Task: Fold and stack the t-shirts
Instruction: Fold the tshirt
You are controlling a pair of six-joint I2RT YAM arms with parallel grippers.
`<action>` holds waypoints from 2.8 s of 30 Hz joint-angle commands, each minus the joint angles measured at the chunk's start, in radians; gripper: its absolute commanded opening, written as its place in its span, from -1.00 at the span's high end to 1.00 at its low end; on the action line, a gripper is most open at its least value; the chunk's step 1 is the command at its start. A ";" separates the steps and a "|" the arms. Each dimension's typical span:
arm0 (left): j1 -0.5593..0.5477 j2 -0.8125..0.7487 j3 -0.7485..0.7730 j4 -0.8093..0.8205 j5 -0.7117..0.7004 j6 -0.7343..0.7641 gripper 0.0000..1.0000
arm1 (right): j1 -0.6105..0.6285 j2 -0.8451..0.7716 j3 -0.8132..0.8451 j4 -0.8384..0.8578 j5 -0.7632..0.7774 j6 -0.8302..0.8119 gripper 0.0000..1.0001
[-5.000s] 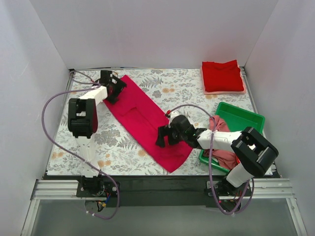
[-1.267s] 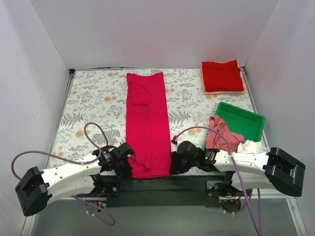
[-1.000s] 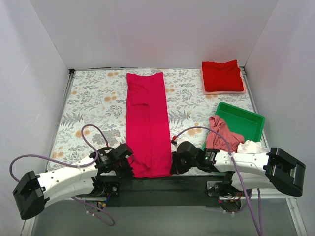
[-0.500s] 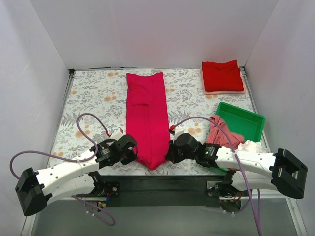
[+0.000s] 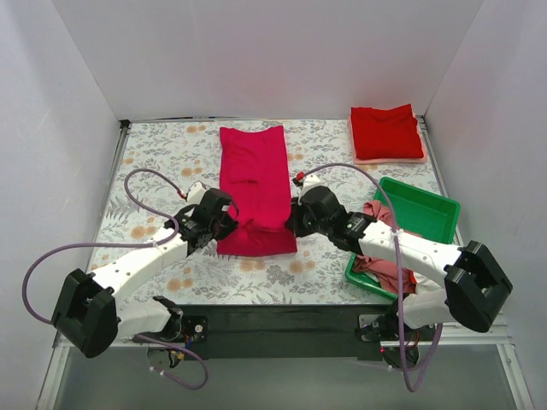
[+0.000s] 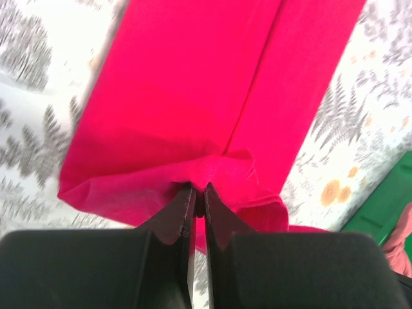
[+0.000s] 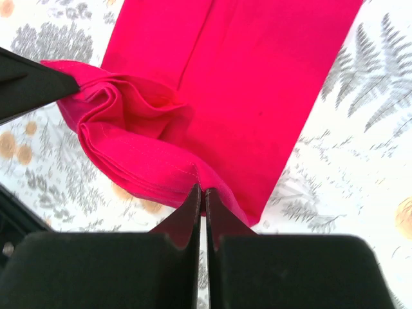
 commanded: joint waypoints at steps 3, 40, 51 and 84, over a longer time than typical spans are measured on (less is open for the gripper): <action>0.082 0.094 0.129 0.124 0.013 0.121 1.00 | -0.087 0.097 0.124 0.023 -0.065 -0.077 0.97; 0.363 0.570 0.422 0.256 0.293 0.340 1.00 | -0.354 0.596 0.581 0.021 -0.378 -0.143 0.97; 0.403 0.628 0.439 0.260 0.369 0.339 0.65 | -0.383 0.691 0.636 0.020 -0.414 -0.133 0.82; 0.412 0.081 -0.148 0.279 0.455 0.235 -0.89 | -0.338 0.251 0.075 0.113 -0.398 0.015 -0.95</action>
